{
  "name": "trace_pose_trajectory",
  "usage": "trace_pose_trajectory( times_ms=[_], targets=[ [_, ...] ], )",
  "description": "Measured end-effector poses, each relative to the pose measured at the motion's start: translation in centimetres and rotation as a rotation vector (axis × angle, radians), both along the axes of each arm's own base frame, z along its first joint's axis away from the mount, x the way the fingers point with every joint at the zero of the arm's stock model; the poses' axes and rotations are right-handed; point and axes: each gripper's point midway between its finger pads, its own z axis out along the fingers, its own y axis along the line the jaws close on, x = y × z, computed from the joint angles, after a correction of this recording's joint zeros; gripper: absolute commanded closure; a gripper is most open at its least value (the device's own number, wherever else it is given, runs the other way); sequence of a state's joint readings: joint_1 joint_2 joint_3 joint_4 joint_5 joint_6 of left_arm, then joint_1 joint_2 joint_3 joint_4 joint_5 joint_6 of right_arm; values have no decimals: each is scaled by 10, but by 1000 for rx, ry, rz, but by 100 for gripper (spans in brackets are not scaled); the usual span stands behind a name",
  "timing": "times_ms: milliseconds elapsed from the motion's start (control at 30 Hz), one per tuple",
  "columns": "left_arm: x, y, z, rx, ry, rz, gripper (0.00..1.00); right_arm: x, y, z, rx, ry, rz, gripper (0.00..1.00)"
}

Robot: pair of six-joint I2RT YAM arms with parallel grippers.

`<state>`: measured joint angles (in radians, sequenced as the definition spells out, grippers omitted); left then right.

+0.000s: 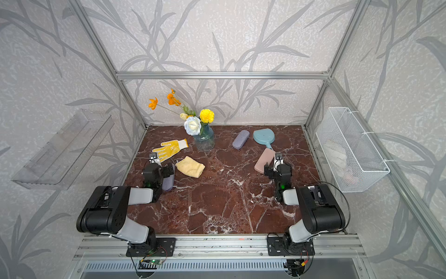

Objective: Wipe the eyeglass case
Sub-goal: Move the cleaning item to the center of the board.

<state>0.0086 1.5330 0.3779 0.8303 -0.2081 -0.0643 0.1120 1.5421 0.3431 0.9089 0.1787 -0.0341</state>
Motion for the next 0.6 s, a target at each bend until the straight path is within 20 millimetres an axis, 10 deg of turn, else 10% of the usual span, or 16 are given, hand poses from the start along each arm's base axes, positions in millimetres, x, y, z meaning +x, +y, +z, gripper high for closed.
trace_pose_trajectory(
  times_ms=[600],
  targets=[
    [0, 0, 0, 0, 0, 0, 0, 3, 0, -2, -3, 25, -1, 1]
  ],
)
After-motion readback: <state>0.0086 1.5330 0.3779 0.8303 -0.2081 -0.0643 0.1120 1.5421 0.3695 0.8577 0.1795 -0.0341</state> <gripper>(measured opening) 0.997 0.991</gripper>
